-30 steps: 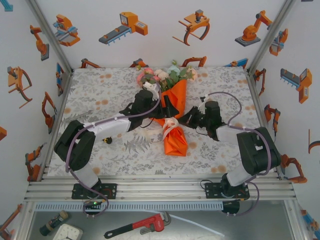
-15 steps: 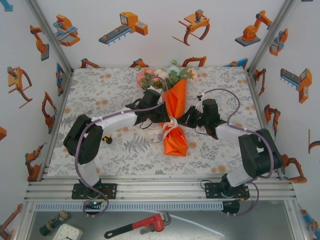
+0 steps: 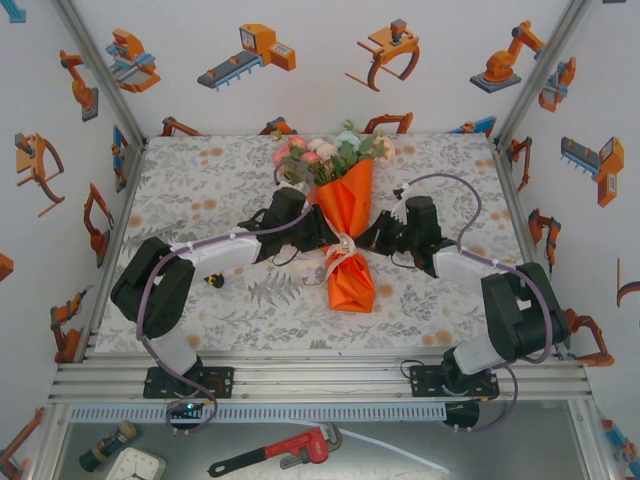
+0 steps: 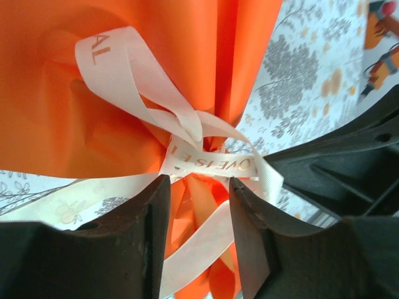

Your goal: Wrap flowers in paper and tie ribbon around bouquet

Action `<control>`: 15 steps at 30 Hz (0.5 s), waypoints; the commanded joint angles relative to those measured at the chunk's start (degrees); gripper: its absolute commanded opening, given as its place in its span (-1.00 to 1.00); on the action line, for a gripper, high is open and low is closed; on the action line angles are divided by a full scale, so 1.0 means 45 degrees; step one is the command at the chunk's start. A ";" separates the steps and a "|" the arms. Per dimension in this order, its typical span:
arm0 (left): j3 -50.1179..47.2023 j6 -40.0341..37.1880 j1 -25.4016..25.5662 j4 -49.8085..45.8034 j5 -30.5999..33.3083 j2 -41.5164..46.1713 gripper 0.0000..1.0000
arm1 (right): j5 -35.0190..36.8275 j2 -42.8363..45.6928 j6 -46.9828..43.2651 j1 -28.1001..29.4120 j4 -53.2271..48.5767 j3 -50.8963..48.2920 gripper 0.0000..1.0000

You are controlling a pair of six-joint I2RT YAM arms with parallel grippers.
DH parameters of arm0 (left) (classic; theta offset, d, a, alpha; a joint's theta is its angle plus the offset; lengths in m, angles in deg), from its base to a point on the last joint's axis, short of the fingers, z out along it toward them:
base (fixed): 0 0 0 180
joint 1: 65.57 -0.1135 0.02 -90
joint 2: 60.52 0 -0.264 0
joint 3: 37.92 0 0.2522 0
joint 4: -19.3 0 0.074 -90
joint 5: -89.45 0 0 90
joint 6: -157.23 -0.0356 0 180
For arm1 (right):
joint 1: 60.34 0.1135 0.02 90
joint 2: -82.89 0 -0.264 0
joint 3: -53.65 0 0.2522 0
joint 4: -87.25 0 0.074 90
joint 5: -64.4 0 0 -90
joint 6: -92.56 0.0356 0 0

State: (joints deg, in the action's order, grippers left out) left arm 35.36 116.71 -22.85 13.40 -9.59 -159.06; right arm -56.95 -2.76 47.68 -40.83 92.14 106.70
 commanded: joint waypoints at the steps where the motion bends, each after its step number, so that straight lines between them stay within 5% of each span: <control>1: -0.0050 0.1680 0.0272 0.1607 -0.0030 0.0222 0.02 | 0.0180 0.0400 -0.0435 0.0172 -0.0297 0.0410 -1.00; 7: 0.0249 0.2149 0.0523 0.1659 0.0476 -0.0248 0.17 | 0.0177 0.0407 -0.0549 0.0273 -0.0471 0.0524 -1.00; 15: 0.0527 0.2344 0.0624 0.1260 0.0318 -0.0740 -0.43 | 0.0318 0.0464 -0.0612 0.0334 -0.0586 0.0566 -1.00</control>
State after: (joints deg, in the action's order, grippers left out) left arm 36.81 125.93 -20.49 19.10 -8.43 -162.41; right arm -56.12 -2.25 46.15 -39.87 89.80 107.66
